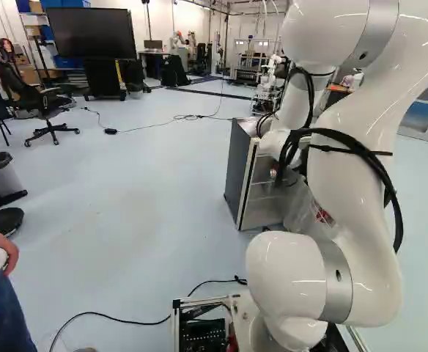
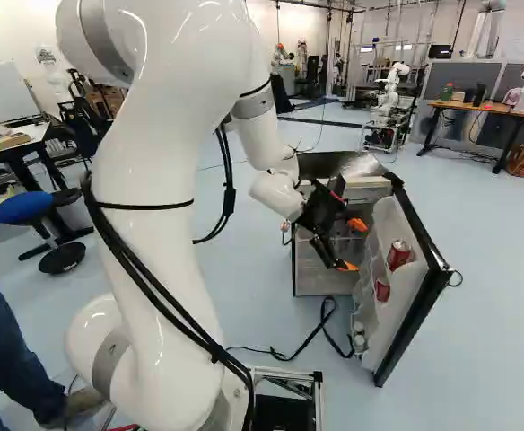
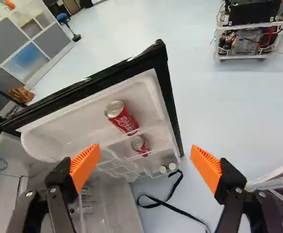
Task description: Grab a drink from the fridge
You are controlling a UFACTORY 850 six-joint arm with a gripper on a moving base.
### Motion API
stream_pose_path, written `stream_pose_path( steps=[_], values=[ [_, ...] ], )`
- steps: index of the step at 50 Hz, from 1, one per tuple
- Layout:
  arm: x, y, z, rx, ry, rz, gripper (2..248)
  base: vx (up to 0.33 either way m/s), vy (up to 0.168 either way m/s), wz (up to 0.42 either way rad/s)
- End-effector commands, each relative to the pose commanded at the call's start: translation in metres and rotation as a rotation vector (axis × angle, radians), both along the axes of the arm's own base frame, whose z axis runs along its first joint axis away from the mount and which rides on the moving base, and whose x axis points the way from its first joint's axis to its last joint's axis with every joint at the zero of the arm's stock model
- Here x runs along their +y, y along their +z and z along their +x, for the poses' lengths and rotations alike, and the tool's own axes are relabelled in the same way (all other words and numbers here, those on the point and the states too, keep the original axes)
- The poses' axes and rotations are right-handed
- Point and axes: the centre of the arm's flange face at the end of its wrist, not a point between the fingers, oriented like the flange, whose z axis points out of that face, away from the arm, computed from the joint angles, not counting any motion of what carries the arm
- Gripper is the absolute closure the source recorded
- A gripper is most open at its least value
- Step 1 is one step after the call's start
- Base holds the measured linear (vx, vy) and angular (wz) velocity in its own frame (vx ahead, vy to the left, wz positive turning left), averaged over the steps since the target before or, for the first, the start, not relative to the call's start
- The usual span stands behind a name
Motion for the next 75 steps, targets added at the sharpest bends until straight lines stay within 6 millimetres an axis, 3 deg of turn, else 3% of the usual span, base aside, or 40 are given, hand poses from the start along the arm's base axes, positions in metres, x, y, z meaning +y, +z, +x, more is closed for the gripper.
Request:
stream_pose_path(
  steps=[31, 75],
  values=[
    [-0.07, 0.006, 0.024, 0.001, 0.077, -0.115, 3, 0.0, 0.0, 0.0],
    [-0.163, 0.002, 0.031, -0.04, -0.056, -0.15, 3, 0.0, 0.0, 0.0]
  ],
)
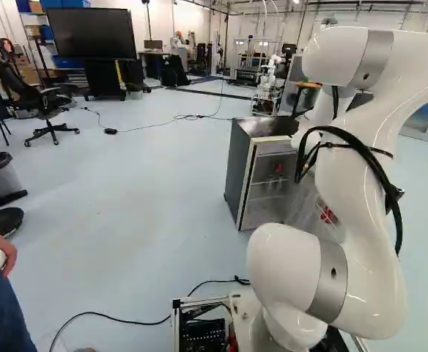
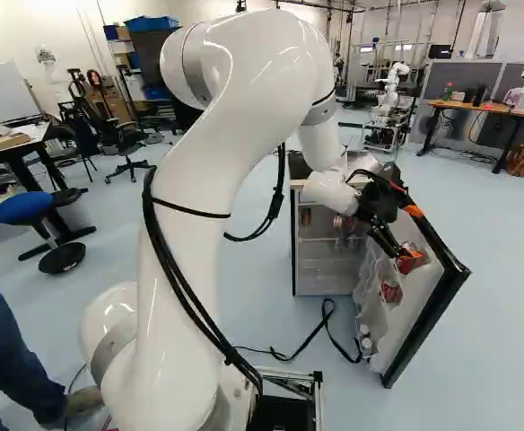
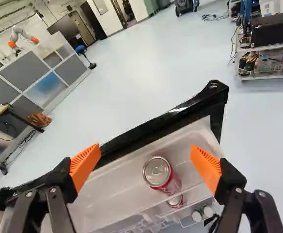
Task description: Grab a drink from the fridge
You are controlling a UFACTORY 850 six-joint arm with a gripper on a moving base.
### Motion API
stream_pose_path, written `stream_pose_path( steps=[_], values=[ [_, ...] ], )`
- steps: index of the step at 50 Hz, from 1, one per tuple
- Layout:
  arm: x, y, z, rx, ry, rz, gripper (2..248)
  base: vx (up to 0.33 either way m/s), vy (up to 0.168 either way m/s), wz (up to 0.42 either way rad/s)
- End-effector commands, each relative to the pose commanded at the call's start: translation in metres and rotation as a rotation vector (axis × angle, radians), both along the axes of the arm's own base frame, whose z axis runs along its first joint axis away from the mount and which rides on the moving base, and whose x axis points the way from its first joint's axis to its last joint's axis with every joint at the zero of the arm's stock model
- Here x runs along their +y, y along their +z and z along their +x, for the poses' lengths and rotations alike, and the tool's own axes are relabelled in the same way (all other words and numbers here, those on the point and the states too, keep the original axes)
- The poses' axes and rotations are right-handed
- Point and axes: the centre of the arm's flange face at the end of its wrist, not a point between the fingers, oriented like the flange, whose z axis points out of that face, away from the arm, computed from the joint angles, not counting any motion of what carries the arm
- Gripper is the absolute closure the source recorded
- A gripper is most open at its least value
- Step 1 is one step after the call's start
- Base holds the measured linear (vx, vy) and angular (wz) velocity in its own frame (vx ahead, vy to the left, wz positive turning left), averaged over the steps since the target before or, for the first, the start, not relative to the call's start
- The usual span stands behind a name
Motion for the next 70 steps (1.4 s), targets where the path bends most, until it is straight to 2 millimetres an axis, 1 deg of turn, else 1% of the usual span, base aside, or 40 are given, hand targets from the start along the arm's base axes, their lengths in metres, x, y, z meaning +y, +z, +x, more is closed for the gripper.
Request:
stream_pose_path(
  steps=[39, 44, 50, 55, 70],
  values=[
    [-0.083, -0.005, 0.002, -0.052, -0.108, -0.039, 3, 0.0, 0.0, 0.0],
    [-0.091, -0.006, 0.002, -0.058, -0.117, -0.043, 3, 0.0, 0.0, 0.0],
    [-0.094, -0.006, 0.001, -0.059, -0.121, -0.045, 3, 0.0, 0.0, 0.0],
    [-0.092, -0.006, -0.001, -0.057, -0.12, -0.043, 3, 0.0, 0.0, 0.0],
    [-0.068, -0.003, -0.017, -0.03, -0.107, -0.022, 3, 0.0, 0.0, 0.0]
  ],
)
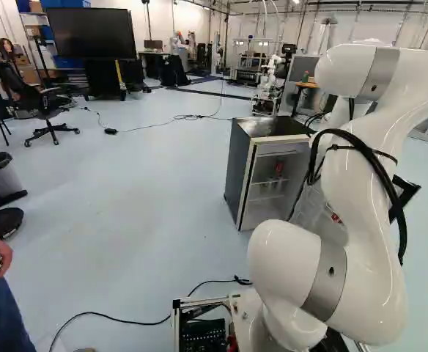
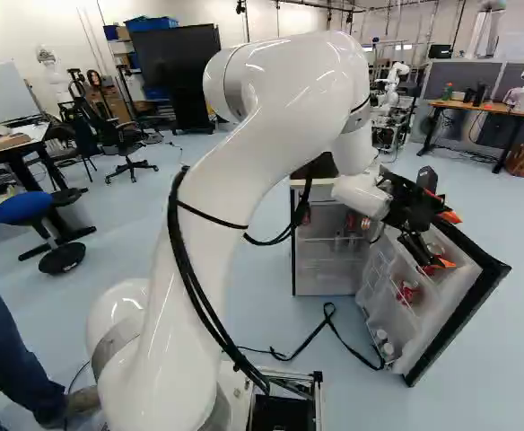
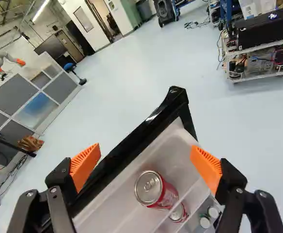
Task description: Grab a drink from the fridge
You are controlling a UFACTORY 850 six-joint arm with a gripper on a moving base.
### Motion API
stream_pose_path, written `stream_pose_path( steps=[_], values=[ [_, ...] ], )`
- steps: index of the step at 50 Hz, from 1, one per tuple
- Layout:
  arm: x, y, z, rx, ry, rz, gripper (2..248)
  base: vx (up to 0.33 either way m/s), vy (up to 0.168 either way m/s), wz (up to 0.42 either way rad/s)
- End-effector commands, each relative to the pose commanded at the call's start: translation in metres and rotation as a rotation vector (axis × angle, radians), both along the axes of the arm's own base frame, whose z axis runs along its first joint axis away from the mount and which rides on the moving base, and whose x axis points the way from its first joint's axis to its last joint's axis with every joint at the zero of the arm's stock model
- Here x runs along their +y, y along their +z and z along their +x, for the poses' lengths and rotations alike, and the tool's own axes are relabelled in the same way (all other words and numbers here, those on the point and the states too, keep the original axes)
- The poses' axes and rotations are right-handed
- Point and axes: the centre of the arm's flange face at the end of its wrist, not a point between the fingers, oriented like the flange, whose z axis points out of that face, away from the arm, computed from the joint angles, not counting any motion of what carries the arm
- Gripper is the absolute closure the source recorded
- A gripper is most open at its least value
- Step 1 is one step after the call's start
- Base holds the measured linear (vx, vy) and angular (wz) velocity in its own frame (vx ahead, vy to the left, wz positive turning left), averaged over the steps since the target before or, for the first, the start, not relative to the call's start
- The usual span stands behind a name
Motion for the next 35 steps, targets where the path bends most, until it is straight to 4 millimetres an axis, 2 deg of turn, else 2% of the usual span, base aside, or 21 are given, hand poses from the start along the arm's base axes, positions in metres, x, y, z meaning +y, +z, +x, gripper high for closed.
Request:
stream_pose_path(
  steps=[19, 35],
  values=[
    [0.036, 0.004, -0.023, 0.038, 0.028, 0.025, 3, 0.0, 0.0, 0.0],
    [0.067, 0.011, -0.034, 0.095, 0.124, -0.004, 3, 0.0, 0.0, 0.0]
  ],
)
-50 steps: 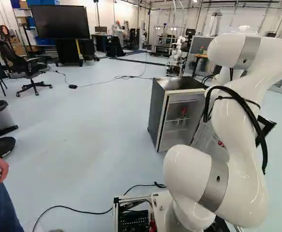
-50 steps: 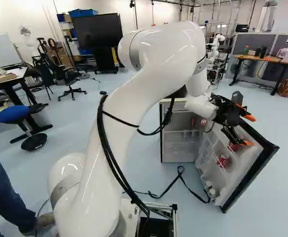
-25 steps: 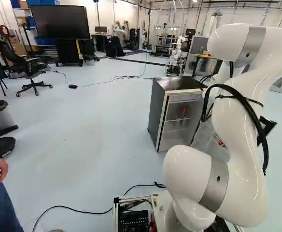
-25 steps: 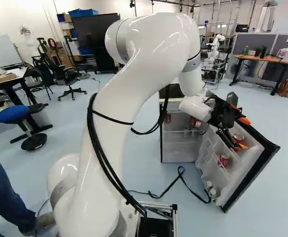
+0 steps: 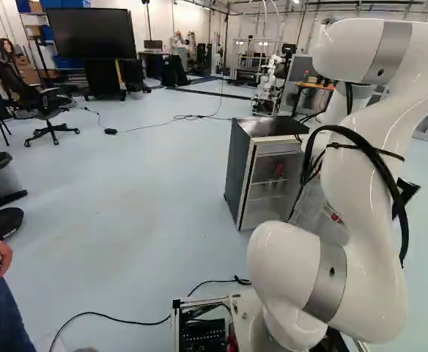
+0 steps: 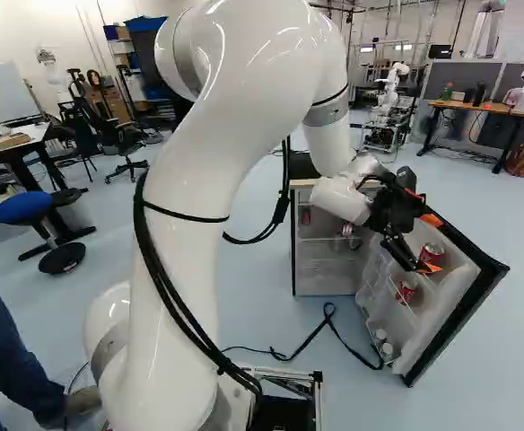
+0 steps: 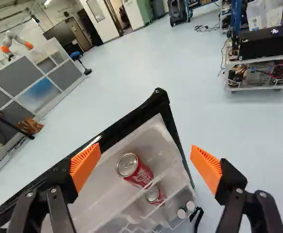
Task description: Grab a drink from the fridge
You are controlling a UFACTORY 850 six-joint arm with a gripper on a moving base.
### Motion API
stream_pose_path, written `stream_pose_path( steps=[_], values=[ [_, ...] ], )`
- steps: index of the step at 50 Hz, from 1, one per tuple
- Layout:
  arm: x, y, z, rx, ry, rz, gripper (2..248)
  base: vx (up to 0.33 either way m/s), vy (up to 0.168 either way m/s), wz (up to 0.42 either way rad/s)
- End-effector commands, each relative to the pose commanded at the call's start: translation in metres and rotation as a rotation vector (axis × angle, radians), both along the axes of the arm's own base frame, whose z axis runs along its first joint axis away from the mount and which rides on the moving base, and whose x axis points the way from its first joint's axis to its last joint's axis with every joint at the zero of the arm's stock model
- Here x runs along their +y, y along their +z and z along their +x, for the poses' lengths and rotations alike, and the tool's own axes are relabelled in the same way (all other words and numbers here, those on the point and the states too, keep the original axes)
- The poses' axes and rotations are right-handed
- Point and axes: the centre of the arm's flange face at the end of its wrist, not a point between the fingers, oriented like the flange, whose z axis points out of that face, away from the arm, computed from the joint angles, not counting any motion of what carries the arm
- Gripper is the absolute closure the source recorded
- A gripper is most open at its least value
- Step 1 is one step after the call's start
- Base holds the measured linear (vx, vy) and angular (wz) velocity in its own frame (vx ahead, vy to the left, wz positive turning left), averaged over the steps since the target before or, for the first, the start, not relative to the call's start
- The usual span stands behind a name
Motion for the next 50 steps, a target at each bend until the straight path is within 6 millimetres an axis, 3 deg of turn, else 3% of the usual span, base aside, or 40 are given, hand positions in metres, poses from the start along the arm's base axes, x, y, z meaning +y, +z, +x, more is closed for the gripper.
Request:
stream_pose_path(
  steps=[22, 50],
  values=[
    [0.039, 0.011, -0.011, 0.071, 0.171, -0.066, 3, 0.0, 0.0, 0.0],
    [0.043, 0.019, -0.005, 0.117, 0.345, -0.156, 3, 0.0, 0.0, 0.0]
  ],
)
